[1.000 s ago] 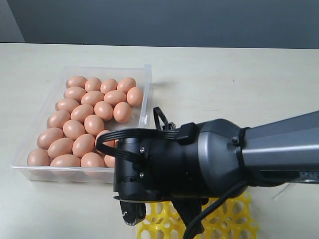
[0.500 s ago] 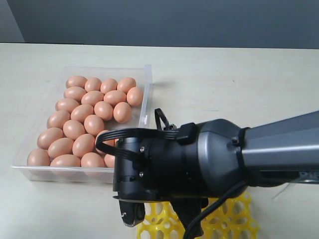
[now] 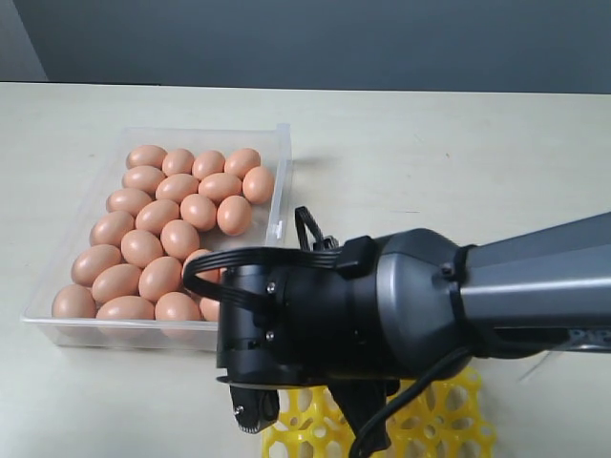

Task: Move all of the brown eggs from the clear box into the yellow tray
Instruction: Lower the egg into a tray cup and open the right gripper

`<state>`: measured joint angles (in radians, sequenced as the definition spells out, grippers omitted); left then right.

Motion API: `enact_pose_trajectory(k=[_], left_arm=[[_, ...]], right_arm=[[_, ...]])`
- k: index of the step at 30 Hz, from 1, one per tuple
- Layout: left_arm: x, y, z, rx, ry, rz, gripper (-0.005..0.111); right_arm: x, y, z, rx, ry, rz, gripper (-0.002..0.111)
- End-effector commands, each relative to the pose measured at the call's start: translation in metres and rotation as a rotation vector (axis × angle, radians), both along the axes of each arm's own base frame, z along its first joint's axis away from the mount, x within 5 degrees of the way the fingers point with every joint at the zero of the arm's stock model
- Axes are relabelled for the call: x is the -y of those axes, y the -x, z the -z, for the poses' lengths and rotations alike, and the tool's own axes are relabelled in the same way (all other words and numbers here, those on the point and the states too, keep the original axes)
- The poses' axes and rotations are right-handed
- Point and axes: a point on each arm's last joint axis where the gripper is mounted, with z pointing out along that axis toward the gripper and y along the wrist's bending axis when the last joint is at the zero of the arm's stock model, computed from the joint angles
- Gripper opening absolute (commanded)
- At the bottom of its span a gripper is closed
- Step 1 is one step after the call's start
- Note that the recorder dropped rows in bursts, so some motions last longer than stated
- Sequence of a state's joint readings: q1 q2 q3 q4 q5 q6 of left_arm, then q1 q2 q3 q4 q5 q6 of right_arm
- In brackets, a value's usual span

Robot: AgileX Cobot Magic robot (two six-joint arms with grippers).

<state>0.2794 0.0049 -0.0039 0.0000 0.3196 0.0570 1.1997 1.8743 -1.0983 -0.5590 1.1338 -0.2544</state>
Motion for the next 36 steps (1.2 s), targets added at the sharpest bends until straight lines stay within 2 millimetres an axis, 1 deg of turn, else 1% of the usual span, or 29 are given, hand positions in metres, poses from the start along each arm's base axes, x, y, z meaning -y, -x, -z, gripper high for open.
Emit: enact_pose_trajectory(k=[1,15,16,20,27,32,34,36], left_arm=[[0.000,0.000,0.000,0.012,-0.003,0.005,0.000],[0.000,0.000,0.000,0.012,-0.003,0.005,0.000],[0.000,0.000,0.000,0.012,-0.003,0.005,0.000],[0.000,0.000,0.000,0.012,-0.003,0.005,0.000],[0.000,0.000,0.000,0.012,-0.003,0.005,0.000],[0.000,0.000,0.000,0.012,-0.003,0.005,0.000],[0.000,0.000,0.000,0.012,-0.003,0.005,0.000],[0.000,0.000,0.000,0.012,-0.003,0.005,0.000]], right_arm=[[0.000,-0.001,0.003,0.004,0.025,-0.007,0.045],[-0.001,-0.003,0.003,0.019,0.032,-0.022,0.045],[-0.001,-0.003,0.003,0.018,0.033,-0.024,0.047],[-0.001,-0.003,0.003,0.015,0.038,-0.034,0.063],[-0.003,0.000,0.001,0.041,0.057,-0.078,0.063],[-0.005,0.002,-0.007,0.145,0.131,-0.135,0.063],[-0.005,-0.001,-0.014,0.199,0.107,-0.127,0.063],[-0.007,-0.003,-0.024,0.259,0.057,-0.098,0.063]])
